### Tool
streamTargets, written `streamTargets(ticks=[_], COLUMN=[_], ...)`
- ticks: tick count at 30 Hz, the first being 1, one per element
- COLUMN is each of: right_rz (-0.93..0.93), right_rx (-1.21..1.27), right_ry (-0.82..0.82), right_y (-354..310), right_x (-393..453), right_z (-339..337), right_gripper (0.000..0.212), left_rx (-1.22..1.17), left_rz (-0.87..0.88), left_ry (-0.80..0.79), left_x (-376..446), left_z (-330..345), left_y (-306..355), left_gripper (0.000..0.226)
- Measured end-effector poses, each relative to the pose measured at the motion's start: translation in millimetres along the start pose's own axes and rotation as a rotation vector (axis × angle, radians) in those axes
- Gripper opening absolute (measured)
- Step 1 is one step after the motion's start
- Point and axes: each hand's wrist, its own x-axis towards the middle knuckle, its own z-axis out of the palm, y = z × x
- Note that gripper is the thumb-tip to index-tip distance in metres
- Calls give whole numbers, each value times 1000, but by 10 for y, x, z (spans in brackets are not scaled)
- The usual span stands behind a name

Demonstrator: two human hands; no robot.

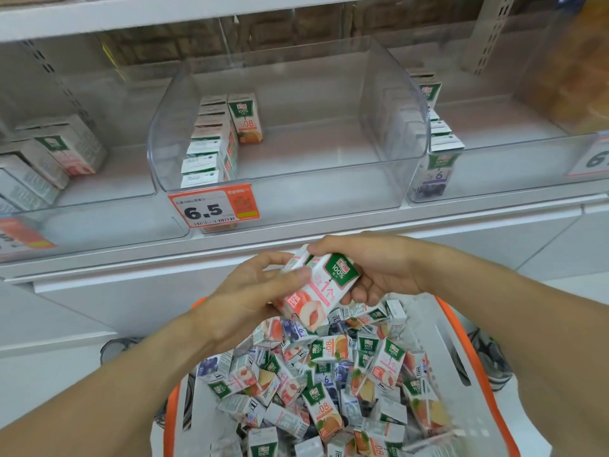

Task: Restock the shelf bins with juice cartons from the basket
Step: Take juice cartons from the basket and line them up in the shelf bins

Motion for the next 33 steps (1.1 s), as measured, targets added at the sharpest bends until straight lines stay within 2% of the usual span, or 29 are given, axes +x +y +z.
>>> streamTargets(ticks=[3,6,10,14,20,21,24,25,28,33], right_rz=[-27,-50,-118,-162,-271,-293,-330,-352,-466,-713], right_rx=[37,97,243,194,303,320,329,318,318,304], right_ry=[4,-33,-141,-74,-121,-97,22,41,79,85], right_y=[-2,22,5,-5,34,23,-47,-87,-217,-592], right_x=[33,38,1,-1,58,83,120,119,120,222], right_z=[37,35,-32,-55,142,195,356,427,666,1141], right_gripper=[56,63,46,38,32,38,73,77,73,60], left_rx=[73,81,-1,-113,-57,-14,121,152,201,131], left_rz=[1,-4,-4,7,25,44,115,143,251,409], left_ry=[5,-6,32,-36,-66,-59,-45,-32,15,120], left_x=[-7,-1,23,8,-84,-118,-242,-292,-435,-798], left_z=[-5,-29,-81,-133,-262,-311,-444,-489,-633,-1010], left_y=[-2,18,46,78,63,61,61,62,112,256], left_gripper=[87,84,62,47,51,48,43,42,41,45])
